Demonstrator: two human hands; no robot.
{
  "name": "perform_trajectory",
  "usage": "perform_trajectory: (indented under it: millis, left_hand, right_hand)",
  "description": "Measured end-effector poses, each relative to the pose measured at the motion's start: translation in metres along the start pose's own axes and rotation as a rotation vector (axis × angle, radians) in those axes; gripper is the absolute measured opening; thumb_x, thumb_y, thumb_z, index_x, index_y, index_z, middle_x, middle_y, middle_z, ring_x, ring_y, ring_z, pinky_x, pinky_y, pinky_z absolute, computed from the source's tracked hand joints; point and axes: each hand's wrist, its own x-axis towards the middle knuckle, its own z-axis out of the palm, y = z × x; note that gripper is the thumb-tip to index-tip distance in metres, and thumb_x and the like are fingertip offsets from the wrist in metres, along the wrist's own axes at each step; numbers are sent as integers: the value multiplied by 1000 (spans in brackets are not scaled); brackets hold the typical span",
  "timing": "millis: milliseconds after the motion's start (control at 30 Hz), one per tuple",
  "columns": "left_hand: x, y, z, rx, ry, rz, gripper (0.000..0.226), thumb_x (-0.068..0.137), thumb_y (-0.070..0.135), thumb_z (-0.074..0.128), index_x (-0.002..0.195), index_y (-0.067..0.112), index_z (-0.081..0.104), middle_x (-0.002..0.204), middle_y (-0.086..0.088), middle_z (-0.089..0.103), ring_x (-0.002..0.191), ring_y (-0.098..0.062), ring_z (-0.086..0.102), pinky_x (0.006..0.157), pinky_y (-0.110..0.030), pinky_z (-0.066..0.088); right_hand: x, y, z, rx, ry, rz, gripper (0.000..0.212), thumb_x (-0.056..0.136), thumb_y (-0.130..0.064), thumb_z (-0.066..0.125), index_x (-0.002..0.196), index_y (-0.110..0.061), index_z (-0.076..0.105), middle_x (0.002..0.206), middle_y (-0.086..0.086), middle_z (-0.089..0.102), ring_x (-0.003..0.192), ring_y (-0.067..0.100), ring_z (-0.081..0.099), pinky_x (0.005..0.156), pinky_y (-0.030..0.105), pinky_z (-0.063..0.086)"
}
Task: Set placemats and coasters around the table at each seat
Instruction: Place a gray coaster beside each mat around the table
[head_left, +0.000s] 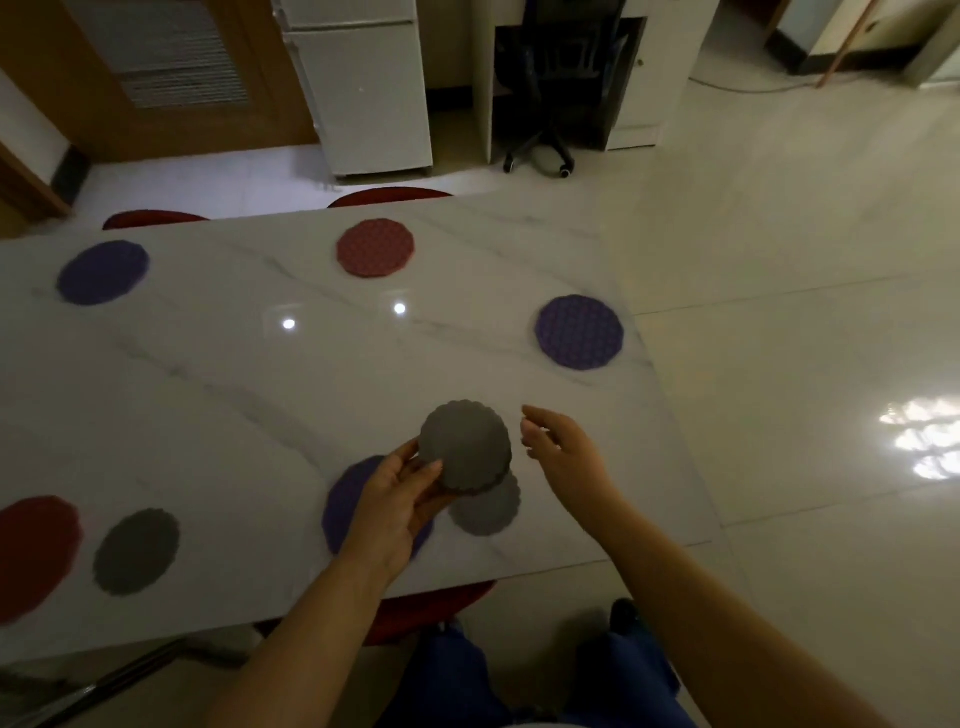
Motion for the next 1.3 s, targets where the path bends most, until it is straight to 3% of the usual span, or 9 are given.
perform_trajectory:
  millis: [100, 200, 367, 533, 667, 800, 933, 1100, 1300]
  left_hand:
    - [11, -22, 52, 48, 18, 11, 30, 87, 9, 63, 111, 26, 59, 107, -2, 72, 92, -20, 72, 68, -26, 58]
    - [20, -51, 113, 45, 21, 31, 31, 90, 6, 59, 116, 23, 58, 112, -4, 70, 93, -21, 72, 69, -27, 58]
    - [35, -96, 210, -34, 32, 76, 41, 88, 8, 61, 127, 17, 54, 116, -9, 69, 98, -25, 71, 71, -29, 59]
    - [46, -112, 277, -137, 124, 106, 35, 87, 6, 62, 119, 20, 56, 104, -7, 75, 95, -25, 71, 69, -28, 59]
    - [63, -112, 296, -175, 208, 121, 36, 86, 6, 64, 118, 21, 56, 103, -10, 75, 95, -28, 71, 68, -30, 60]
    - [89, -109, 302, -205, 225, 143, 48, 77, 16, 73, 121, 18, 53, 105, -12, 74, 98, -29, 71, 69, -31, 59]
    - [139, -104, 302, -282, 231, 174, 56, 72, 20, 75, 123, 17, 51, 108, -12, 73, 102, -31, 69, 71, -32, 59]
    - [176, -80, 317, -348, 307, 247, 45, 76, 21, 69, 119, 18, 56, 106, -6, 74, 99, -26, 70, 70, -29, 58]
    - [181, -48, 312, -445, 451, 276, 50, 74, 21, 70, 122, 17, 55, 108, -8, 73, 100, -28, 70, 72, -34, 60]
  right_hand:
    - [10, 11, -42, -120, -64, -93, 37, 94, -34, 48, 129, -23, 53, 118, -4, 55, 92, 2, 51, 74, 9, 39]
    - [25, 32, -96, -186, -74, -87, 46, 93, -34, 50, 137, -21, 44, 126, 1, 53, 92, 1, 48, 64, 4, 33]
    - [54, 55, -193, -254, -146, -128, 48, 92, -32, 53, 137, -18, 43, 133, 5, 47, 98, 6, 50, 80, 17, 43]
    - [82, 51, -255, -271, -189, -214, 44, 92, -31, 55, 133, -18, 49, 128, 5, 54, 101, 11, 56, 85, 22, 47]
    - [110, 44, -270, -337, -259, -251, 44, 91, -30, 57, 133, -19, 50, 126, 4, 58, 106, 16, 59, 87, 24, 51]
    - [148, 36, -272, -265, -284, -197, 11, 87, -27, 63, 98, -25, 62, 101, -2, 68, 75, -1, 60, 46, 3, 40]
    - [207, 26, -267, -371, -349, -235, 5, 86, -29, 62, 85, -28, 57, 87, -7, 64, 80, 6, 60, 62, 13, 43]
    - [274, -4, -260, -412, -455, -263, 12, 87, -29, 62, 78, -28, 54, 79, -11, 60, 75, 5, 60, 65, 19, 47]
    - [329, -39, -245, -220, -533, -219, 10, 86, -25, 64, 79, -24, 57, 81, -1, 64, 74, 12, 67, 69, 27, 59]
